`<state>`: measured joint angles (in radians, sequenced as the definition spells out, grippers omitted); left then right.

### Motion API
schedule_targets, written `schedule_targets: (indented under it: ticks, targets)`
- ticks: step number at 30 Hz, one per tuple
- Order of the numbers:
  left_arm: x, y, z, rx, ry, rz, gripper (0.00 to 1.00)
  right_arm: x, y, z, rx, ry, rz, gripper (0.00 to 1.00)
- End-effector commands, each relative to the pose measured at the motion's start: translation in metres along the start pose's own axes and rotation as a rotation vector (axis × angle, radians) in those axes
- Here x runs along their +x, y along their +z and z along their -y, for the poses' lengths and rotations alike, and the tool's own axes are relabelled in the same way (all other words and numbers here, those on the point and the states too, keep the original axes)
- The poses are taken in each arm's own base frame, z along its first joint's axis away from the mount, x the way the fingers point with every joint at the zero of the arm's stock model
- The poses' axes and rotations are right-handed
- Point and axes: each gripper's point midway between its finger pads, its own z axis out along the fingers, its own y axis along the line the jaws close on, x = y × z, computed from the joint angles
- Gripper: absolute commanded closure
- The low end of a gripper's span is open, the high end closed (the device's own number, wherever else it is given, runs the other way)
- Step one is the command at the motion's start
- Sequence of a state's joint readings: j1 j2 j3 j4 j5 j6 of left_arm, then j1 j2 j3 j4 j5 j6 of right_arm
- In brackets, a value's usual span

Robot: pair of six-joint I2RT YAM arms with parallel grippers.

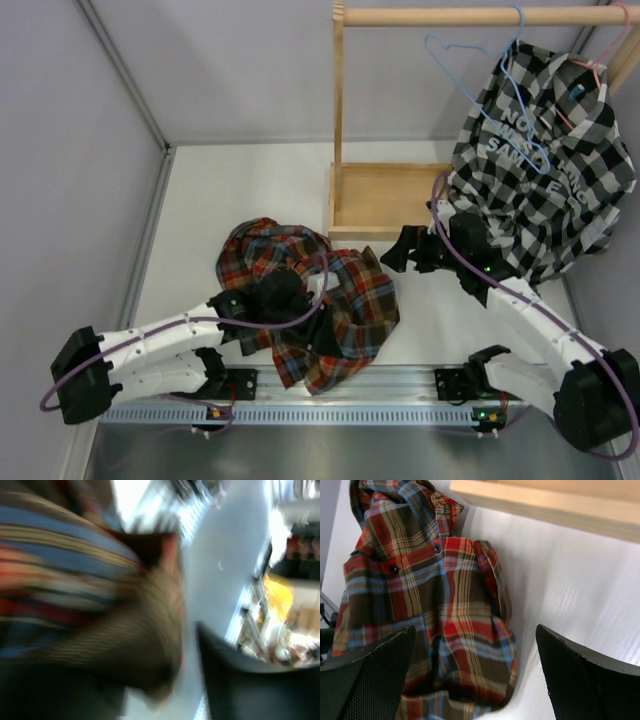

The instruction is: Place the shirt on the hanger

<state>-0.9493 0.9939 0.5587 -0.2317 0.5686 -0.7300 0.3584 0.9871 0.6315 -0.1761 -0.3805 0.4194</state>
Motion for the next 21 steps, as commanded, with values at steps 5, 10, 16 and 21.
schedule_targets:
  ticks: [5,10,16,21]
  targets:
    - [0.008,-0.001,0.024,-0.095,0.234,-0.032,0.02,0.017,0.038,-0.005,-0.001,-0.062,-0.084,0.01]
    - [-0.087,-0.086,-0.031,-0.756,0.176,0.416,0.02,0.032,0.060,0.002,0.124,-0.128,-0.143,0.01]
    - [-0.132,-0.143,-0.072,-1.105,0.040,0.646,0.02,0.063,0.100,-0.002,0.123,-0.162,-0.251,0.33]
    - [-0.161,-0.142,-0.100,-1.031,-0.060,0.664,0.02,0.009,0.074,-0.030,0.070,-0.228,-0.037,1.00]
